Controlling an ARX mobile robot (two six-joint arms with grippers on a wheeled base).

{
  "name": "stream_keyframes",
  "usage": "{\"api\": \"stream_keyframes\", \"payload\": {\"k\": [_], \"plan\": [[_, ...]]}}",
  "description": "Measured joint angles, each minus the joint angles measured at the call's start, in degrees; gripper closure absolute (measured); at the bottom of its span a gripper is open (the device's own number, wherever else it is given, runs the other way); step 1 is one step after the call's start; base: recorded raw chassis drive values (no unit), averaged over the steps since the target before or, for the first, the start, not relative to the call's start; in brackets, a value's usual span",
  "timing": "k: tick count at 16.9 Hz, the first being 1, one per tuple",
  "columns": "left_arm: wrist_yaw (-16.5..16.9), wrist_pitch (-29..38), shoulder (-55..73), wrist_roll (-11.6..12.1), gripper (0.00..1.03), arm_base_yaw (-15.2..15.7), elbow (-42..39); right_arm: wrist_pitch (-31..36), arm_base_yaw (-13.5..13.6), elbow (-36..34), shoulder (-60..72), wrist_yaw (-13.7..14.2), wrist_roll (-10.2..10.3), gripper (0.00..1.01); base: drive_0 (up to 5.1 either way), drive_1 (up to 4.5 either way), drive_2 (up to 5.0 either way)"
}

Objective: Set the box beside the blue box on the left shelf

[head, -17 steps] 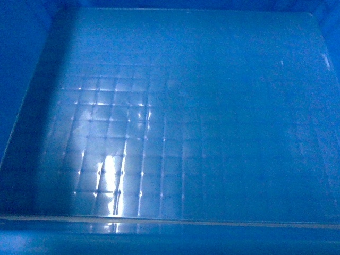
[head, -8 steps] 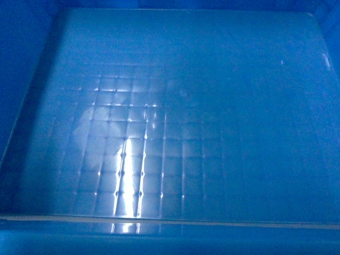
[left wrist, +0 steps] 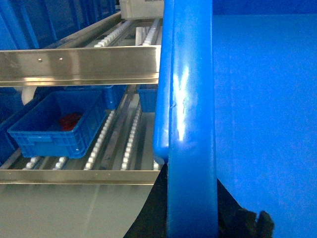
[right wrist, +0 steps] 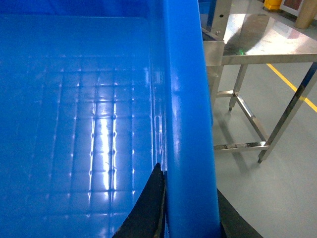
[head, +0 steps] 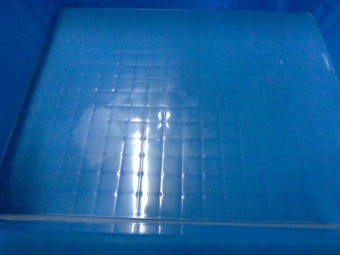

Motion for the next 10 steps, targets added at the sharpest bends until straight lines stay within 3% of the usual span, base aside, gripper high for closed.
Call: {"api": "stream_keyframes", "payload": {"k": [10], "plan": [[0.00, 0.09, 0.00, -0.02, 0.93, 0.00, 0.00, -0.04, 0.00, 0.00, -0.04, 0.00, 0.02, 0.91, -4.9, 2.46, 2.5]]}}
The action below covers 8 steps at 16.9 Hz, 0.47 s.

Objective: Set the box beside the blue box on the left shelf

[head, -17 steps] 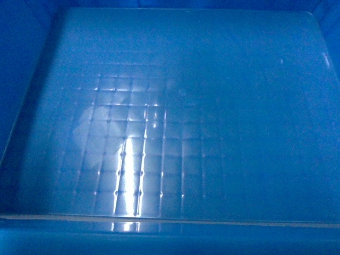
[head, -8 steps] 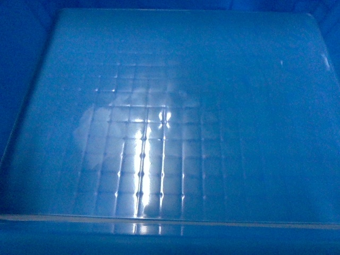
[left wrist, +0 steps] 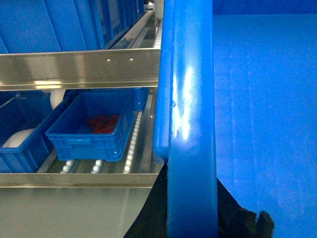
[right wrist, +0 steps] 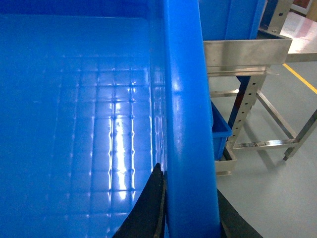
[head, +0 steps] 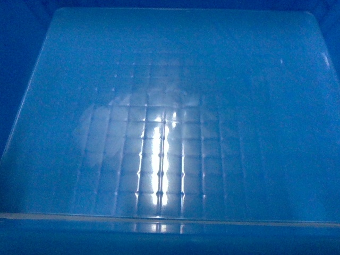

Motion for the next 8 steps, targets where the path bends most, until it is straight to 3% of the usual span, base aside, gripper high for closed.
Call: {"api": "stream_keyframes", "payload": {"k": [2, 8], "plan": [[-0.02, 0.00, 0.00, 0.02, 0.93, 0.00, 0.00, 0.15, 0.02, 0.00, 0.02, -0.02, -0.02, 0.91, -4.6, 2.39, 2.4], [-0.04, -0.09, -0.20, 0.17, 0.93, 0.09, 0.00, 0.13, 0.02, 0.00, 0.04, -0.02, 0.00, 0.91, 0.0, 0.00, 0.0]]}}
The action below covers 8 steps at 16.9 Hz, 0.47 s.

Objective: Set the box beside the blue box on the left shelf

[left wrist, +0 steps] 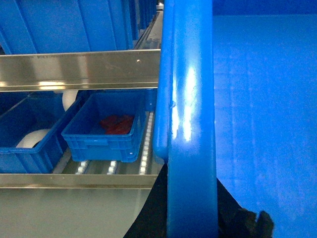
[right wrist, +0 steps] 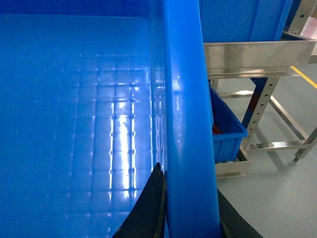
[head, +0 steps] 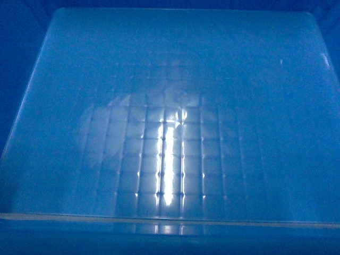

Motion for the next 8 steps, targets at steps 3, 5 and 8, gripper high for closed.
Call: {"api": "stream_keyframes", "payload": {"k": [3, 5, 8], "plan": [[-0.02, 0.00, 0.00, 0.00, 0.93, 0.00, 0.00, 0.00, -0.02, 0.00, -0.02, 0.00, -0.02, 0.91, 0.0, 0.00, 0.0], [-0.02, 0.00, 0.00, 0.00, 0.93, 0.00, 0.00, -0.02, -0.02, 0.00, -0.02, 0.00, 0.00, 0.91, 0.0, 0.00, 0.0], [-0.02, 0.00, 0.00, 0.00, 0.93, 0.00, 0.00, 0.00, -0.02, 0.00, -0.02, 0.02, 0.00, 0.91, 0.0, 0.00, 0.0]]}}
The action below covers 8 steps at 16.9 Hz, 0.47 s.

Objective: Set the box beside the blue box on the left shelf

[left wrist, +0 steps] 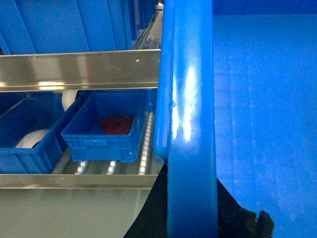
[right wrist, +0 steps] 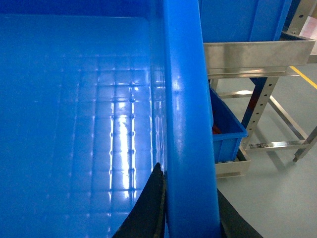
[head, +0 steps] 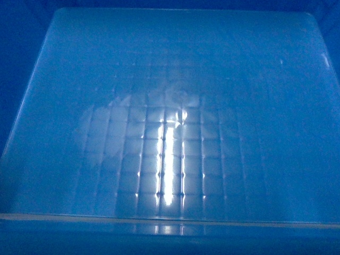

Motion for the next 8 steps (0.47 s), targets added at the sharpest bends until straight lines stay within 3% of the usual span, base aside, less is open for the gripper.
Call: {"api": "stream_keyframes", "payload": {"k": [8], "plan": [[0.00, 0.00, 0.00, 0.00, 0.93, 0.00, 0.00, 0.00, 0.00, 0.00, 0.00, -0.02, 0.00, 0.91, 0.0, 0.00, 0.0]]}}
